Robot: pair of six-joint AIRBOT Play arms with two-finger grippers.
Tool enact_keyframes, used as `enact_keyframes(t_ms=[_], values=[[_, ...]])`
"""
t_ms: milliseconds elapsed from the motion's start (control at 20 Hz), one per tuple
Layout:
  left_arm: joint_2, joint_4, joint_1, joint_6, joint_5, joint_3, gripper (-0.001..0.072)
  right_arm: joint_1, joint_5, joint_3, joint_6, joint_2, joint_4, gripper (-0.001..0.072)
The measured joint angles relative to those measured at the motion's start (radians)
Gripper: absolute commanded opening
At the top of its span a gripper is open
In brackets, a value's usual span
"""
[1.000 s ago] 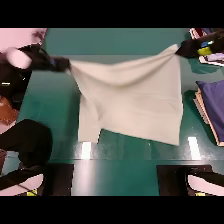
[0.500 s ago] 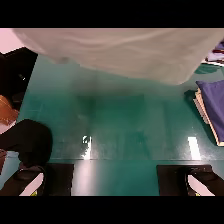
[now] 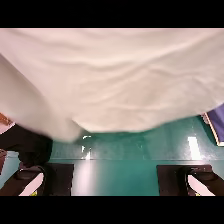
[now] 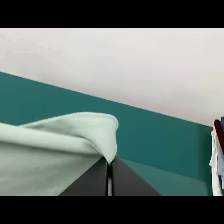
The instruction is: Fold the shirts.
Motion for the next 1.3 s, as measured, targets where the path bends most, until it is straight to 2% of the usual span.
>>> enact_keyframes(t_ms=[200,300,500,550,600,650,700,750,800,900,1100,1300], values=[[-0.145,-0.006,-0.002,0.002,-0.087,-0.172,0.0034,0.000,0.064,-0.018,0.001,-0.204,-0.009,0.0014],[-0.237,-0.013,-0.004,0.017,-0.090,-0.290,0.0034,0.000,0.086,-0.071,0.001,-0.322,-0.008,0.0015],[-0.459,-0.008,-0.002,0.046,-0.003,-0.467,0.0035,-0.001,0.090,-0.175,0.001,-0.547,0.010,0.0017],[-0.513,-0.005,-0.002,0.049,0.032,-0.489,0.0071,-0.002,0.084,-0.189,0.001,-0.591,0.023,0.0017],[-0.555,-0.005,-0.002,0.050,0.065,-0.502,0.0376,-0.004,0.072,-0.199,0.001,-0.629,0.045,0.0017],[-0.590,-0.004,-0.002,0.052,0.097,-0.512,0.0589,-0.007,0.063,-0.208,0.001,-0.661,0.064,0.0022],[-0.618,-0.001,-0.001,0.052,0.124,-0.520,0.0538,-0.011,0.048,-0.213,0.001,-0.682,0.085,0.0124],[-0.637,-0.001,0.001,0.053,0.154,-0.523,0.0535,-0.018,0.033,-0.216,0.001,-0.695,0.115,0.0285],[-0.651,-0.001,0.005,0.053,0.166,-0.523,0.0535,-0.027,0.018,-0.219,0.000,-0.700,0.142,0.0324],[-0.668,0.002,0.029,0.053,0.149,-0.504,0.0535,-0.057,0.010,-0.223,-0.003,-0.698,0.211,0.0324],[-0.659,0.003,0.114,0.065,-0.014,-0.508,0.0535,-0.143,0.085,-0.247,-0.048,-0.629,0.359,0.0324],[-0.589,-0.002,0.166,0.087,-0.080,-0.683,0.0535,-0.212,0.131,-0.406,-0.077,-0.487,0.433,0.0324]])
